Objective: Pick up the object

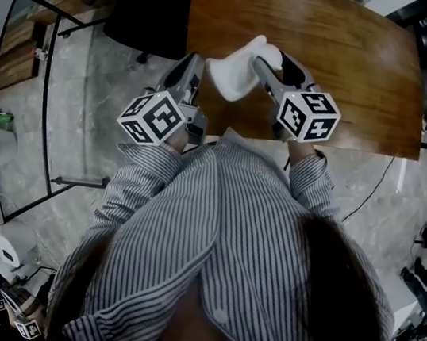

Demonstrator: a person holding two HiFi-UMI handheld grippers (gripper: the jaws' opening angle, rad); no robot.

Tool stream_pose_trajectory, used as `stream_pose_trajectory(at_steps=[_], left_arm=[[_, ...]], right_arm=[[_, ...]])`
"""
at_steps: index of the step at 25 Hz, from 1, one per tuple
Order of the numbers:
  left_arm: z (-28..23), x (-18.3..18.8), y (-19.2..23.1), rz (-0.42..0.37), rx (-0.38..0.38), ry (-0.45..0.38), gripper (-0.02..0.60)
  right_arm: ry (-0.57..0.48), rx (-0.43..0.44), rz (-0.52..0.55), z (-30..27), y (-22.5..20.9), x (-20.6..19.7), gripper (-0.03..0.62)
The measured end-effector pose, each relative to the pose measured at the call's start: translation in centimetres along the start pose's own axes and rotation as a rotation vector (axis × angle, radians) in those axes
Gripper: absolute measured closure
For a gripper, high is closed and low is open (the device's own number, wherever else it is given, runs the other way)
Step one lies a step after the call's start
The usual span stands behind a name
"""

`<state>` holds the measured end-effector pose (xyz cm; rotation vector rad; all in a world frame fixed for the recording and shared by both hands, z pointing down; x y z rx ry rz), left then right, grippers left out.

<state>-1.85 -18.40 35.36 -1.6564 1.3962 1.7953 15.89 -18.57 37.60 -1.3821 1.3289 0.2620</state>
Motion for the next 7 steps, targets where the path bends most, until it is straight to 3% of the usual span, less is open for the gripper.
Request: stream_pose_trajectory(at_steps=[7], left_arm=[[0.48,-0.58,-0.13,0.01,-0.01,-0.009,0.58]], right_arm=[[-0.014,-0.003,0.004,0.58,0.21,-0.36,0.364]])
Point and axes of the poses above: the fingertips, and each gripper's own axes: z backward along the fingers, y to its left, x out of its top, the point moved 2 cm from there along z, backward along the fingers, and after that the axes turned 15 degrees about -z, right-handed, at the moved point
